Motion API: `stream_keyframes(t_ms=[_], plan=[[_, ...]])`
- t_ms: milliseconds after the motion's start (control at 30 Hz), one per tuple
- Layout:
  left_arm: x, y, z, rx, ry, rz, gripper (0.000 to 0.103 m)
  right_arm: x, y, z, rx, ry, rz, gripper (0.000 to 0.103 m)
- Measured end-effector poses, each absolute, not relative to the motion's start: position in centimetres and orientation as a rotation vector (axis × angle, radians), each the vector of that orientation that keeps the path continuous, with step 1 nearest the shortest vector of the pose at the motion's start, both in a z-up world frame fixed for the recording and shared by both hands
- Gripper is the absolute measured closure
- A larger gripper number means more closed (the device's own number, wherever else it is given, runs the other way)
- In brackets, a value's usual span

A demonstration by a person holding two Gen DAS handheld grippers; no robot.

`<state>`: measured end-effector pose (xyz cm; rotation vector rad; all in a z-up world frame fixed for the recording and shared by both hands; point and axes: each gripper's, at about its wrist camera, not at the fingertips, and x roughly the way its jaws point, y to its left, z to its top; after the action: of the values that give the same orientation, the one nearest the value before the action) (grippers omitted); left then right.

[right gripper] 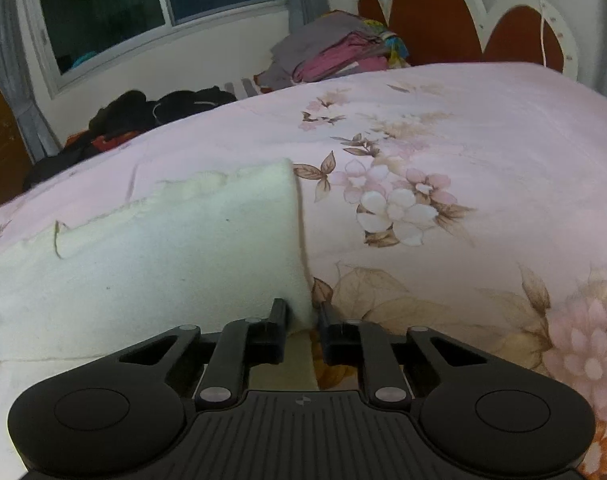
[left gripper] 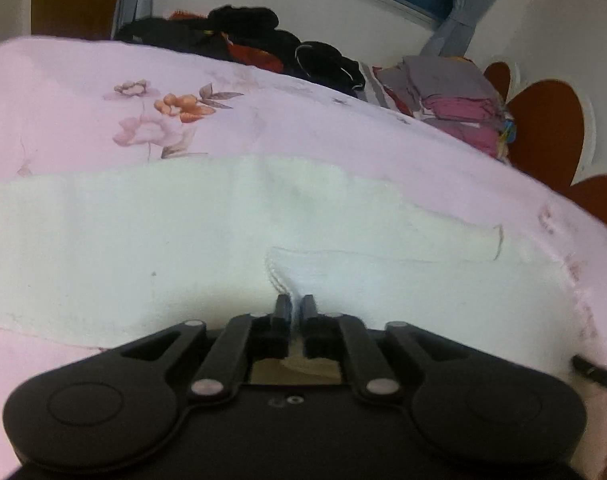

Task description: Fold small clothes

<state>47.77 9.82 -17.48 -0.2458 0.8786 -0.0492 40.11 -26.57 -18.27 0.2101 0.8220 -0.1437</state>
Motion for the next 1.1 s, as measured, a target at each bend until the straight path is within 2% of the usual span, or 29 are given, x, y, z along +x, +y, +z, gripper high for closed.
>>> stream_keyframes(t_ms=[33,67,133,167,200,233,267,467,667,733,767,800,833,900,1100], plan=[[47.6,9.8,-17.3,-0.223,0.87,-0.03,0.073,40.2,-26.6,-18.2,0.213,0.827,-0.143,0.087],[47.4,9.8,-16.9,-0.199,0.86,-0.002,0.071,40.0,-26.8,-18.1,0.226,0.827,-0.145,0.087],[46.8,10.2,-16.1,-0.174,0.835,0.05,0.046,39.7,-27.6,-17.6,0.289,0.807,-0.129,0.086],[46.4,10.5,-15.7,-0.169,0.819,0.061,0.042,39.5,-27.8,-17.3,0.309,0.792,-0.123,0.083],[46.0,10.8,-15.2,-0.163,0.803,0.068,0.041,39.5,-28.1,-17.0,0.319,0.772,-0.123,0.067],[45.6,10.9,-14.8,-0.156,0.789,0.065,0.041,39.8,-28.3,-16.7,0.321,0.757,-0.122,0.046],[45.3,10.8,-14.4,-0.151,0.78,0.056,0.041,40.2,-28.4,-16.5,0.32,0.742,-0.124,0.041],[45.0,7.6,-13.5,-0.117,0.751,-0.064,0.041,44.5,-28.5,-16.9,0.324,0.771,-0.091,0.041],[46.8,5.3,-16.5,-0.077,0.795,-0.093,0.044,47.3,-28.8,-18.3,0.313,0.803,-0.106,0.041],[47.2,5.5,-17.5,-0.096,0.831,-0.077,0.044,48.2,-29.0,-18.8,0.322,0.823,-0.092,0.058],[47.1,5.6,-17.7,-0.092,0.822,-0.076,0.044,48.5,-29.0,-18.9,0.325,0.826,-0.087,0.061],[47.0,5.6,-17.7,-0.085,0.818,-0.076,0.044,48.6,-28.9,-19.0,0.317,0.826,-0.077,0.069],[47.0,5.6,-17.8,-0.085,0.818,-0.076,0.043,48.8,-28.7,-19.0,0.304,0.831,-0.066,0.084],[47.1,5.8,-17.7,-0.092,0.823,-0.074,0.043,48.7,-28.2,-18.9,0.25,0.823,-0.085,0.093],[47.2,5.4,-17.7,-0.048,0.837,-0.054,0.039,48.7,-28.2,-19.1,0.181,0.823,-0.127,0.095]])
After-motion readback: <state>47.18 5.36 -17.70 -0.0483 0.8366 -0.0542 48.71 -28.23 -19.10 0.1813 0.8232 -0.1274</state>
